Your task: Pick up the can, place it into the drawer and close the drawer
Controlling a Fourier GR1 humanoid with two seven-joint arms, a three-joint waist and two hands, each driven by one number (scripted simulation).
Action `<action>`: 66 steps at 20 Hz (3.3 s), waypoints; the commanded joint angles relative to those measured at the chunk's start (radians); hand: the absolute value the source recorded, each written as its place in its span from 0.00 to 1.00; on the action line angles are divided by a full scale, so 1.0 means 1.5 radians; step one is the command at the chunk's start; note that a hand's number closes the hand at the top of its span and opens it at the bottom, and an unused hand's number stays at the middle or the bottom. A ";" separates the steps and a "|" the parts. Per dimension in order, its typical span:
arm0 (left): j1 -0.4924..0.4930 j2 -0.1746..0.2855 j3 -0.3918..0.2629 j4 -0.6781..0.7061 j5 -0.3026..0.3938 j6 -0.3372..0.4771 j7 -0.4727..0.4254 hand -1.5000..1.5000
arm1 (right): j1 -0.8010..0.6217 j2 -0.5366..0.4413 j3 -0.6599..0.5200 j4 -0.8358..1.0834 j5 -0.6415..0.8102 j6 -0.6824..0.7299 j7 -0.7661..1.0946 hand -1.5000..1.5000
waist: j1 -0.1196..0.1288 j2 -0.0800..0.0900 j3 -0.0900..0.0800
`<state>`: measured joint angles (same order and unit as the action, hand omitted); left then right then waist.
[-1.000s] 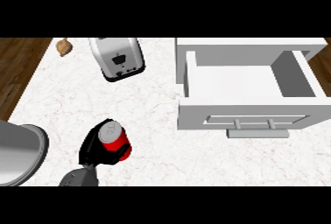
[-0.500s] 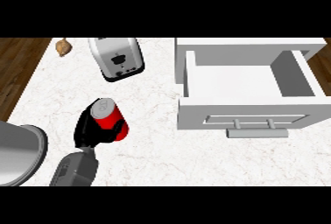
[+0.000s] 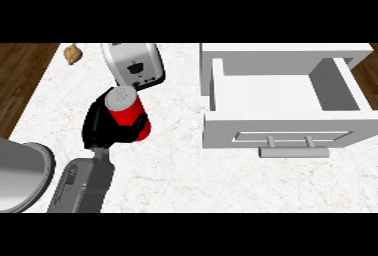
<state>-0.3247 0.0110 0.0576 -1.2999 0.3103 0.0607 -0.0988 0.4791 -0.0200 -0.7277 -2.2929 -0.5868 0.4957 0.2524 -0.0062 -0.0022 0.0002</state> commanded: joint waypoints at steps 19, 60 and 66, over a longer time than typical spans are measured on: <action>-0.310 -0.007 -0.080 -0.010 -0.060 0.237 0.206 1.00 | -0.007 0.004 0.004 -0.023 0.000 -0.009 0.022 0.00 | -0.005 0.001 0.000; -0.726 -0.007 -0.323 0.528 0.318 0.406 0.028 1.00 | -0.062 0.013 0.063 -0.016 0.034 -0.028 0.029 0.00 | -0.054 0.012 0.001; -0.718 -0.007 -0.390 0.531 0.353 0.443 0.002 1.00 | -0.083 -0.015 0.049 -0.036 0.012 -0.059 0.075 0.00 | -0.059 0.013 0.001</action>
<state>-1.3990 0.0001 -0.4877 -0.5321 0.8061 0.7038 -0.0688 0.3506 -0.0396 -0.6572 -2.2957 -0.5420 0.4354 0.3188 -0.0817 0.0147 0.0020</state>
